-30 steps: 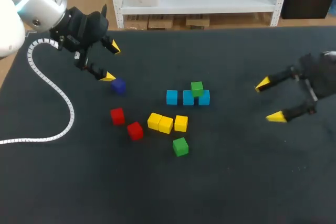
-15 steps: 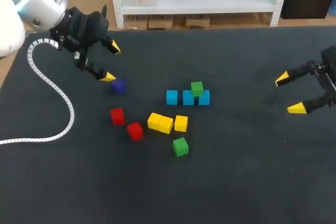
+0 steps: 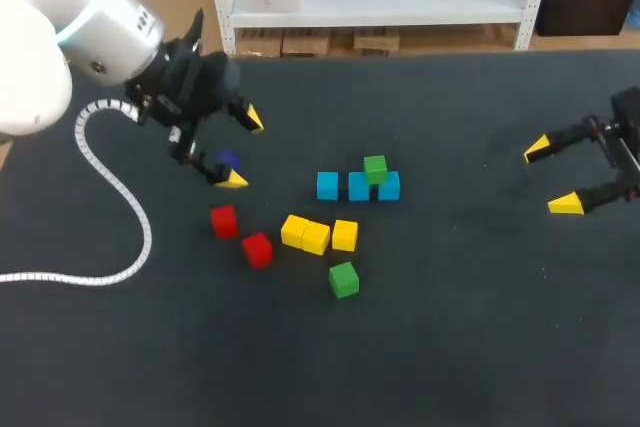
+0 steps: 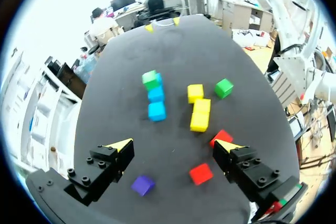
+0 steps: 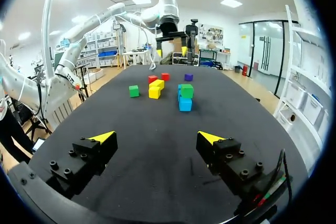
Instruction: Place the blue cubes, place green cubes on the blue cubes, place the yellow cubes on the green cubes, then place the red cubes on the yellow cubes, and place purple cube on the red cubes.
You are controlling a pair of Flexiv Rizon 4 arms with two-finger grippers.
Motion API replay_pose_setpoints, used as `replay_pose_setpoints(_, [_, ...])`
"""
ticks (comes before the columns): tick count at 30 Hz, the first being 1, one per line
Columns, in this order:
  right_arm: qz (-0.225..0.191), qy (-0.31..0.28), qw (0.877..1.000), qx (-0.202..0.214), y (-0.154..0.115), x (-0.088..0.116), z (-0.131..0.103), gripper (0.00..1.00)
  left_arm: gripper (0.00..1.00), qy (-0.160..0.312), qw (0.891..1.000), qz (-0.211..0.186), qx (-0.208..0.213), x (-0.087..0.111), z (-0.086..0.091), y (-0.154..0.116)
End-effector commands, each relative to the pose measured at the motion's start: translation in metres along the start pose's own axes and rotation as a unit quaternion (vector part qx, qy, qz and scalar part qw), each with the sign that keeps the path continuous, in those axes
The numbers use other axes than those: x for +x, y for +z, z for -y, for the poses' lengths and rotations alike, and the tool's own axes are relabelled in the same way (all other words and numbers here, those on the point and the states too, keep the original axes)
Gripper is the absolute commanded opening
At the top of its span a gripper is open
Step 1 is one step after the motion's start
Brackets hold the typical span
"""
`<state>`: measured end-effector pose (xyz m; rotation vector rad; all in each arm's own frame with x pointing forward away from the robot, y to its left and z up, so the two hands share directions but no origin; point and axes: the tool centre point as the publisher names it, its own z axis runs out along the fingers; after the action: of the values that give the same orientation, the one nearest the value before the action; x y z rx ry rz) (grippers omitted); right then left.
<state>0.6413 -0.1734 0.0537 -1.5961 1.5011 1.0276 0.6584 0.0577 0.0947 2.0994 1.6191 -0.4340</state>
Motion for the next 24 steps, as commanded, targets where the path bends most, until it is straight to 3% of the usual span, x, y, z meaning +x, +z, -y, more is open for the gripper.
replay_pose_setpoints(1, [0.000,-0.001,1.000,0.001,0.000,0.000,0.000,1.00,1.00,0.047,0.999,0.004,-0.004,-0.018,0.034,0.003])
replay_pose_setpoints(7, [0.000,-0.001,1.000,0.001,0.000,0.000,0.000,1.00,1.00,0.166,0.985,0.013,0.051,-0.041,0.043,0.019])
replay_pose_setpoints(12, [0.000,-0.001,1.000,0.001,0.000,0.000,0.000,1.00,1.00,0.226,0.968,0.011,0.104,-0.049,0.043,0.036])
replay_pose_setpoints(24, [0.000,-0.001,1.000,0.001,0.000,0.000,0.000,1.00,1.00,0.342,0.912,-0.019,0.226,-0.059,0.042,0.076])
